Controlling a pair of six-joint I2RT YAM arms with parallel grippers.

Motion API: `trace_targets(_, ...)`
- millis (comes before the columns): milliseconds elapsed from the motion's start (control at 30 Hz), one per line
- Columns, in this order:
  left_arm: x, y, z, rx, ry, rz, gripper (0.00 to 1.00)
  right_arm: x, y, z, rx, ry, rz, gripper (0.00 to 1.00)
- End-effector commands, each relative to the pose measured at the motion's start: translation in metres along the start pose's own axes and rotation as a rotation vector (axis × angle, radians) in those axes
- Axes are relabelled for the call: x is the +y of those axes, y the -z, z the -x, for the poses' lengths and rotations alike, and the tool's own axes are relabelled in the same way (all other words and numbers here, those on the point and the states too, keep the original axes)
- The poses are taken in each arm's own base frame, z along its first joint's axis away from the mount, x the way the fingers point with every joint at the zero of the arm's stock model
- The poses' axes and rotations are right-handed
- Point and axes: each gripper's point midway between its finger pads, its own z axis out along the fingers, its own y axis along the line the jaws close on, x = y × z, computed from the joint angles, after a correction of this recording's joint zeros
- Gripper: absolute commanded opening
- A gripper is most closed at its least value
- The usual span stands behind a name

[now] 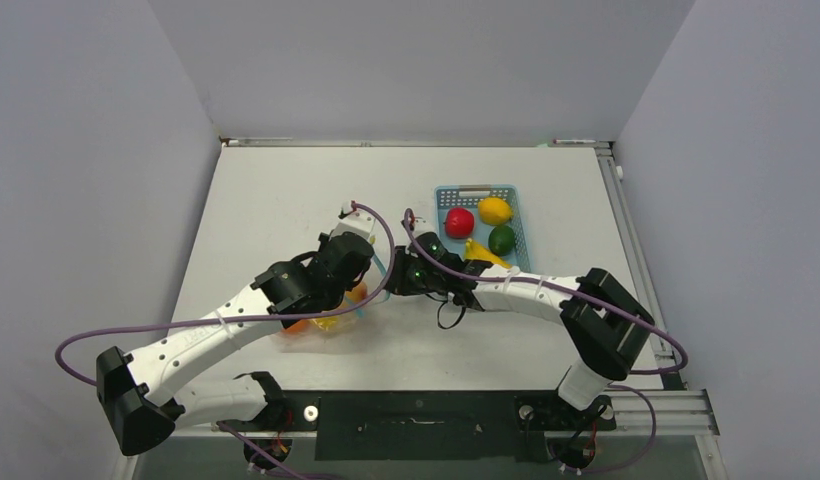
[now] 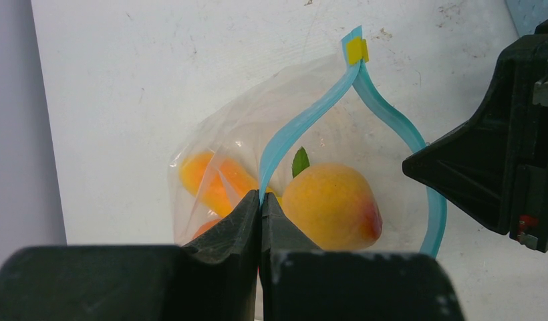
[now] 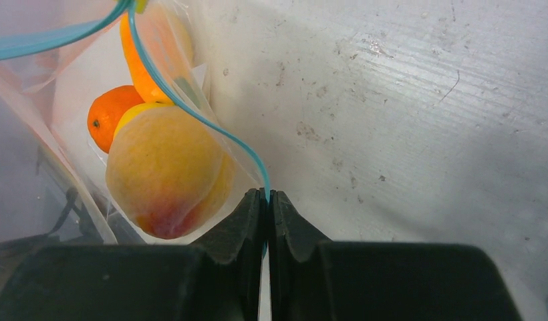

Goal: Place the food in the zip-top bag and seal the zipper
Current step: Adjust the zipper food storage bag at the center of the board.

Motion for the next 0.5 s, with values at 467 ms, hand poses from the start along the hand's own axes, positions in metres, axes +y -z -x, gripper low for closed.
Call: trace_targets(467,0.024,0.044,0.036,-0.117,0.116,-0.012,0.00,0.072,0.069,0.073,-0.135,0.170,0.127,0.05)
